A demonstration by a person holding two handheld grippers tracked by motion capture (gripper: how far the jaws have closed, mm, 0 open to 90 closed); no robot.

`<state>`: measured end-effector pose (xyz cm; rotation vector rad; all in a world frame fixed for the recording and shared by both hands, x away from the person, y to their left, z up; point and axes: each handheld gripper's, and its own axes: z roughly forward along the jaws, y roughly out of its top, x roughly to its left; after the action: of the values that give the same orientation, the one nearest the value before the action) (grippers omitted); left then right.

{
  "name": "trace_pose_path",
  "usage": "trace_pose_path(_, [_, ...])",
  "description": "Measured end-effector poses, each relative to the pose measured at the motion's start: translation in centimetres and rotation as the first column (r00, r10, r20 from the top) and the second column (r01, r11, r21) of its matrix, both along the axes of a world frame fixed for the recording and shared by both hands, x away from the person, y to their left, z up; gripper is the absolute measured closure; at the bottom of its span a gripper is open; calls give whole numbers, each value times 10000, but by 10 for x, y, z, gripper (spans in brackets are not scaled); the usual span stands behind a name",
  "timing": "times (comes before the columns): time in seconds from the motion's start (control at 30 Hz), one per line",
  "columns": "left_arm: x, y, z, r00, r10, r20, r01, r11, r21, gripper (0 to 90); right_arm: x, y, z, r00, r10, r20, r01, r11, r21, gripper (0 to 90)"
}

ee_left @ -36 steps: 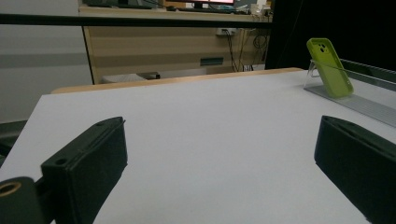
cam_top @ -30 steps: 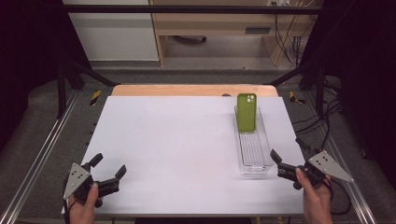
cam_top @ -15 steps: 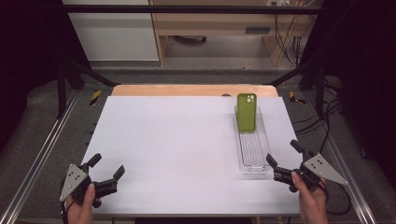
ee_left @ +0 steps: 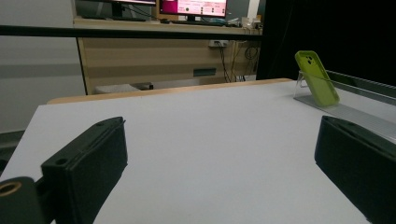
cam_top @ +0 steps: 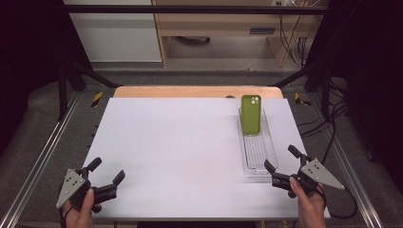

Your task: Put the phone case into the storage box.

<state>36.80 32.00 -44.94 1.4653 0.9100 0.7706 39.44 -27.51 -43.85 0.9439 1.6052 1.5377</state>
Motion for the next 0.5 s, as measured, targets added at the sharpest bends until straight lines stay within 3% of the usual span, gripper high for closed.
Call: trace_pose_path(0.5, [-1,-1,0,9998,-134,162,134,9999,25,20,6,14,-11,9997,151,-183,-152,9999,-26,26])
